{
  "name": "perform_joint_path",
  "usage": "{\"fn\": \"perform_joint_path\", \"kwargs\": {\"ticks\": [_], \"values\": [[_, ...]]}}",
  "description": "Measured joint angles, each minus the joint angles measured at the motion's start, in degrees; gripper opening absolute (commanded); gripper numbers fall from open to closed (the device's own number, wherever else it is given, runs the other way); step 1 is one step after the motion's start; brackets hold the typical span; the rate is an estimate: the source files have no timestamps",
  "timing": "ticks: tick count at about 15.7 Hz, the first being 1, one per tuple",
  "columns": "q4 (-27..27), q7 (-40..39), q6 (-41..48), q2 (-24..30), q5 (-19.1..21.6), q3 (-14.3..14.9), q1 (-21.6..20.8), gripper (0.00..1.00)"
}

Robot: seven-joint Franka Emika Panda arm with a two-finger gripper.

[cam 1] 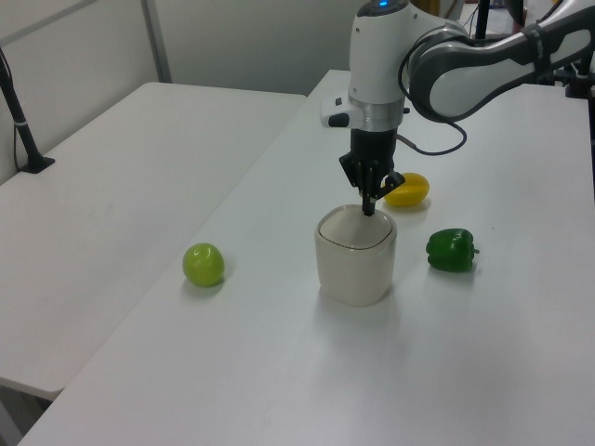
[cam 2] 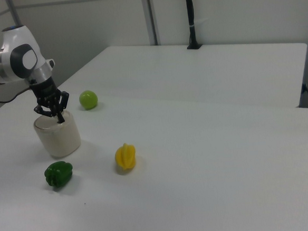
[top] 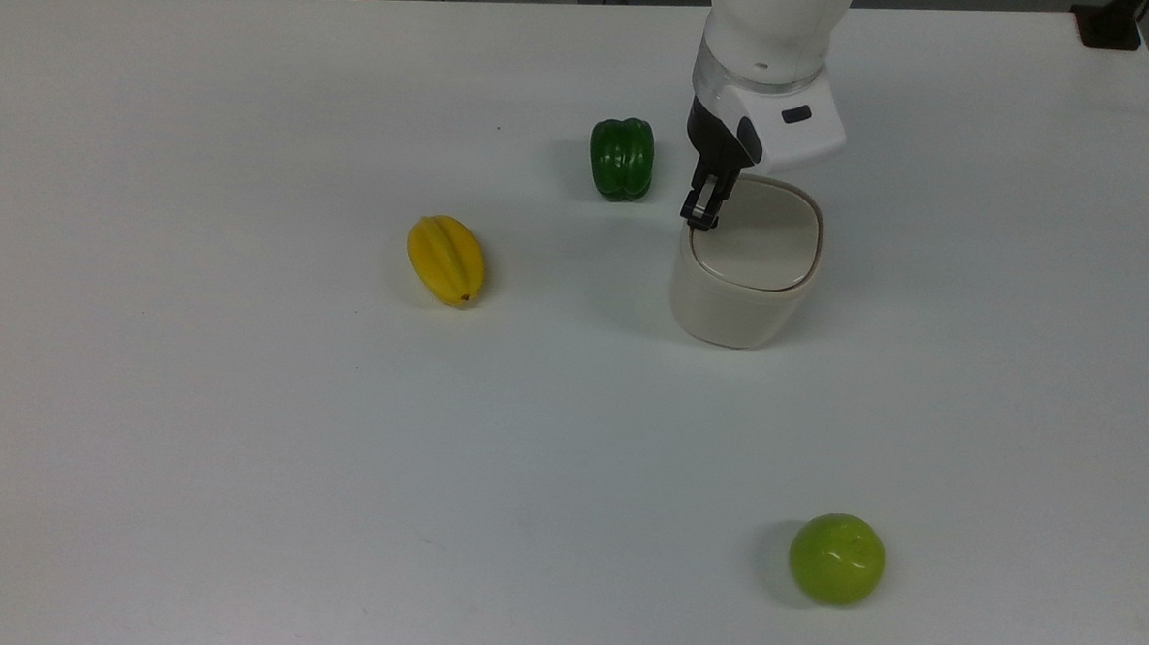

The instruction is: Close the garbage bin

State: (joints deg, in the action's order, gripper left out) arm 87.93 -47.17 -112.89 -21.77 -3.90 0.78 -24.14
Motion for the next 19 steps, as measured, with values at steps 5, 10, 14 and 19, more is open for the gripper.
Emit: {"fn": "perform_joint_path", "kwargs": {"ticks": [5, 10, 14, 19], "values": [[-0.27, 0.33, 0.00, 0.19, 0.00, 0.00, 0.09, 0.01], [-0.78, 5.81, 2.04, 2.89, 0.00, 0.06, 1.55, 0.06], [-0.88, 12.59, 5.10, 6.72, 0.00, 0.20, 4.70, 0.11], [-0.98, 21.11, 9.08, 11.46, 0.42, 0.44, 11.33, 0.22]]}}
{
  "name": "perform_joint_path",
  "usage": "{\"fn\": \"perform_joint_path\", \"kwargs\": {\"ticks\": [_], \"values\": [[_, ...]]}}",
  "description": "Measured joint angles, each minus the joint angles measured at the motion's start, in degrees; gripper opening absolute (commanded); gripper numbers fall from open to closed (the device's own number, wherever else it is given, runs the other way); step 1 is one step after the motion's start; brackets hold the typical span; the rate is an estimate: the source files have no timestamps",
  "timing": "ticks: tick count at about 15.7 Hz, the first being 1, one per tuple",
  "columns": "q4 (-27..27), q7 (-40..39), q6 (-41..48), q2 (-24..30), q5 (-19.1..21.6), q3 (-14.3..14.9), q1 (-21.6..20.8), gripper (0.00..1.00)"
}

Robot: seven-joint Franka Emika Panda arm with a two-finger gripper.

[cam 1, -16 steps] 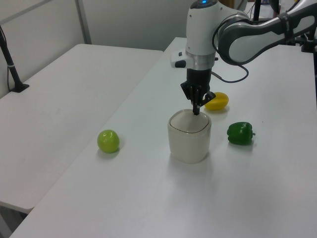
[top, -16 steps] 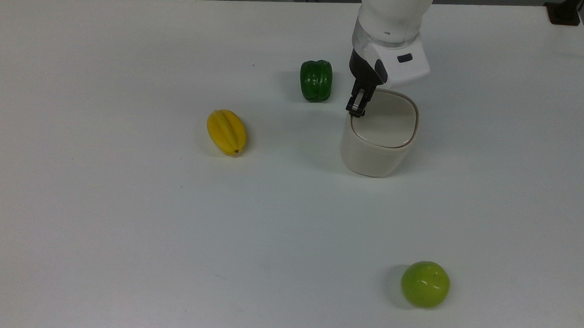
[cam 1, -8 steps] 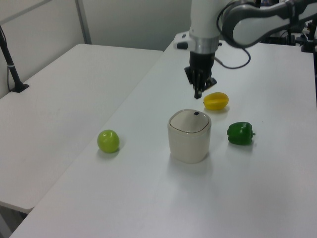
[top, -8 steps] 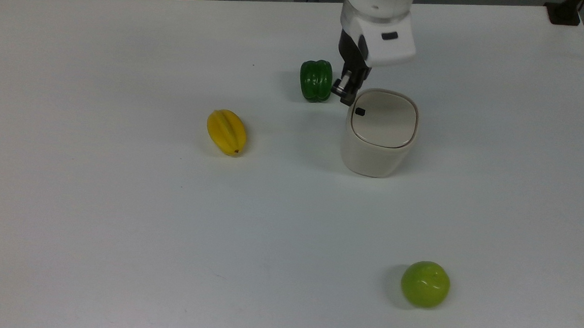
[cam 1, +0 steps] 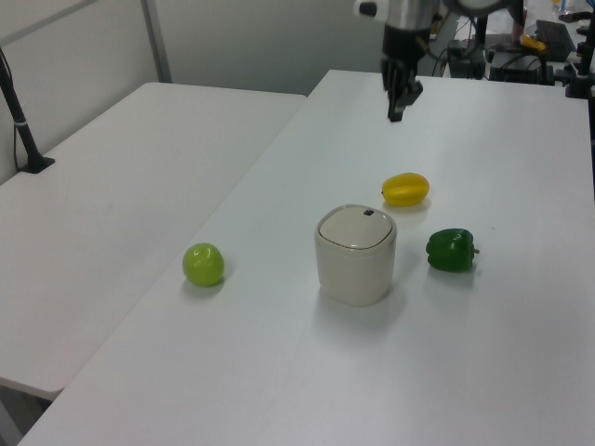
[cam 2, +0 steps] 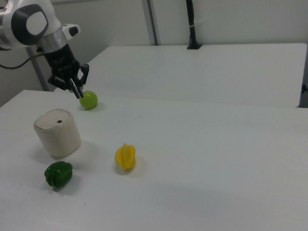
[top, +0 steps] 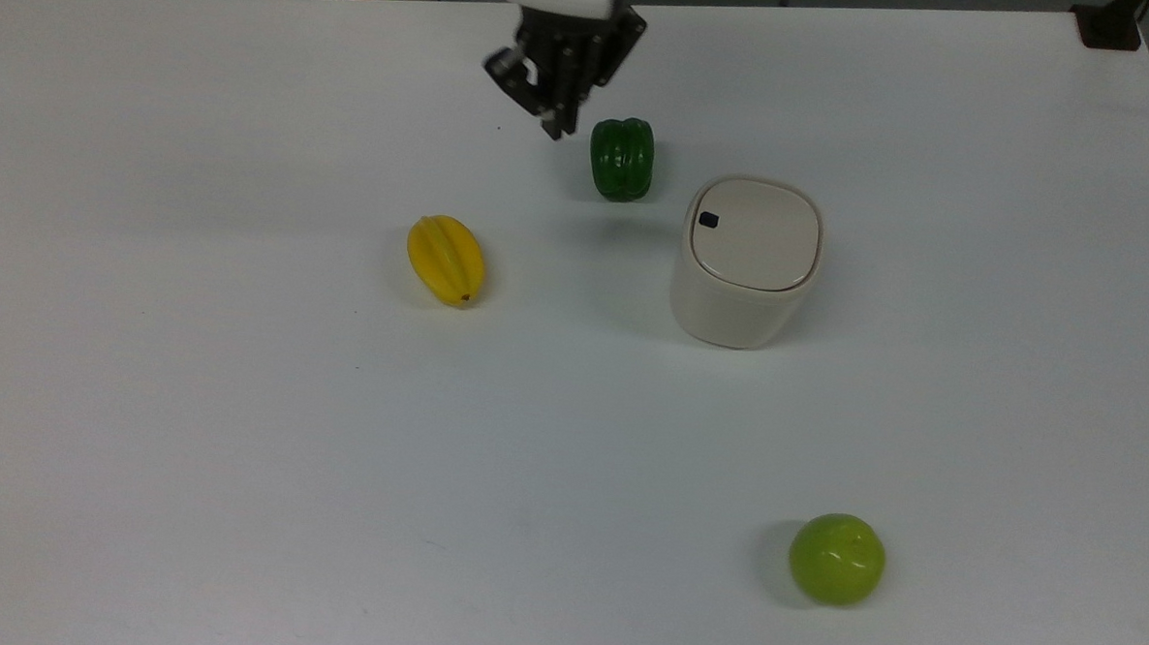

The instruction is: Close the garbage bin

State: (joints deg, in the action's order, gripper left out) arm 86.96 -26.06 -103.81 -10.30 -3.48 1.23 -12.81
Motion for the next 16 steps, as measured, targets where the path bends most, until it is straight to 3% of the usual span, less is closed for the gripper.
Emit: {"fn": "perform_joint_path", "kwargs": {"ticks": [2, 4, 5, 6, 7, 10, 16], "values": [[-0.01, 5.20, 1.06, 1.12, 0.73, 0.06, 2.12, 0.31], [-0.16, 9.62, 3.28, 1.58, 1.06, 0.11, 3.91, 0.33], [-0.20, 11.92, 4.30, 1.64, 1.11, 0.12, 4.69, 0.48], [-0.21, 14.65, 4.90, 1.64, 1.13, 0.13, 5.36, 0.77], [-0.21, 17.77, 5.39, 1.64, 1.13, 0.14, 6.00, 1.00], [-0.36, 25.20, 7.78, 1.70, 1.11, 0.20, 7.97, 1.00], [-0.74, 29.13, 10.18, 2.46, 1.15, 0.23, 12.22, 1.00]]}}
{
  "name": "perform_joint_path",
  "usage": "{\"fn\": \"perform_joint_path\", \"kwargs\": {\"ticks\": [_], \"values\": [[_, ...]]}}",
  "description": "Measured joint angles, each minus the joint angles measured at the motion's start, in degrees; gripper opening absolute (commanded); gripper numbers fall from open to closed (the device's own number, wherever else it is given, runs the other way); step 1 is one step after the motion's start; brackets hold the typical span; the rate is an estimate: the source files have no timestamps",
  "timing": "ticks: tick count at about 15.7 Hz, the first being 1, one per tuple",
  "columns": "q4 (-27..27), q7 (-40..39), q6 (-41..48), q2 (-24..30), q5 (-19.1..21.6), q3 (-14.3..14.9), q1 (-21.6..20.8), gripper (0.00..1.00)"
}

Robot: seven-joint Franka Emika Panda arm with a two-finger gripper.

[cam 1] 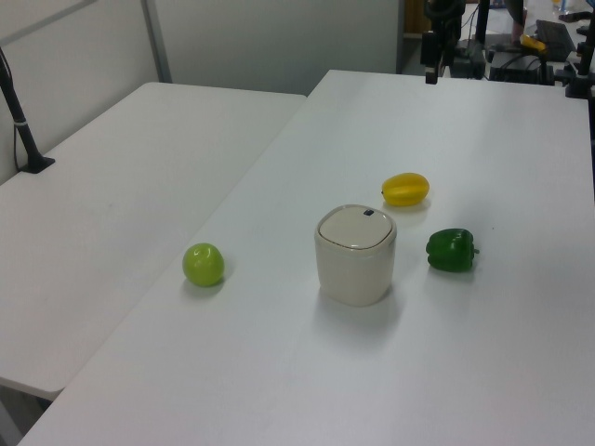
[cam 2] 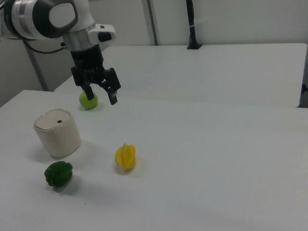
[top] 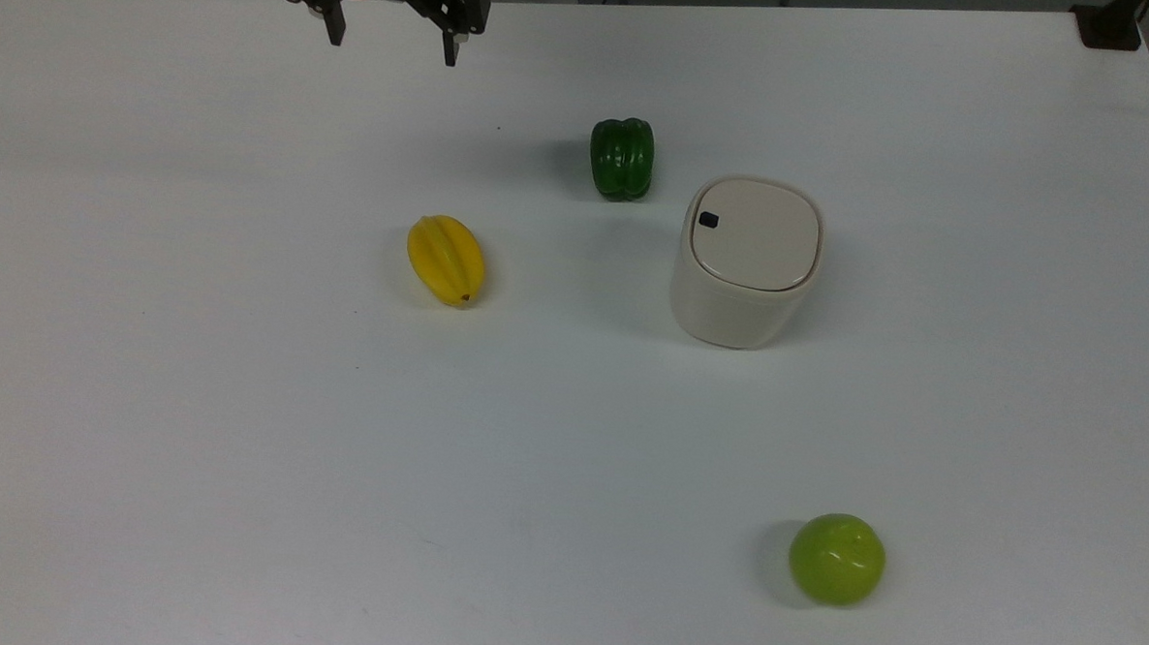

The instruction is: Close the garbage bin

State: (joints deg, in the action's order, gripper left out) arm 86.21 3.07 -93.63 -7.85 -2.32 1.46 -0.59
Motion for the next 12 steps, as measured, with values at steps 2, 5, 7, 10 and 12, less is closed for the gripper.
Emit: {"fn": "perform_joint_path", "kwargs": {"ticks": [2, 5, 7, 10, 12], "values": [[0.01, 0.31, 0.20, -0.01, 0.14, 0.01, 1.23, 1.00], [-0.10, -0.08, 0.32, 0.10, 1.74, 0.03, 2.94, 1.00], [-0.25, -0.13, 0.62, 0.47, 2.13, 0.04, 4.00, 1.00], [-0.36, -0.13, 0.74, 1.11, 2.21, 0.04, 4.57, 1.00], [-0.59, -0.13, 0.74, 1.26, 2.21, 0.04, 4.92, 1.00]]}}
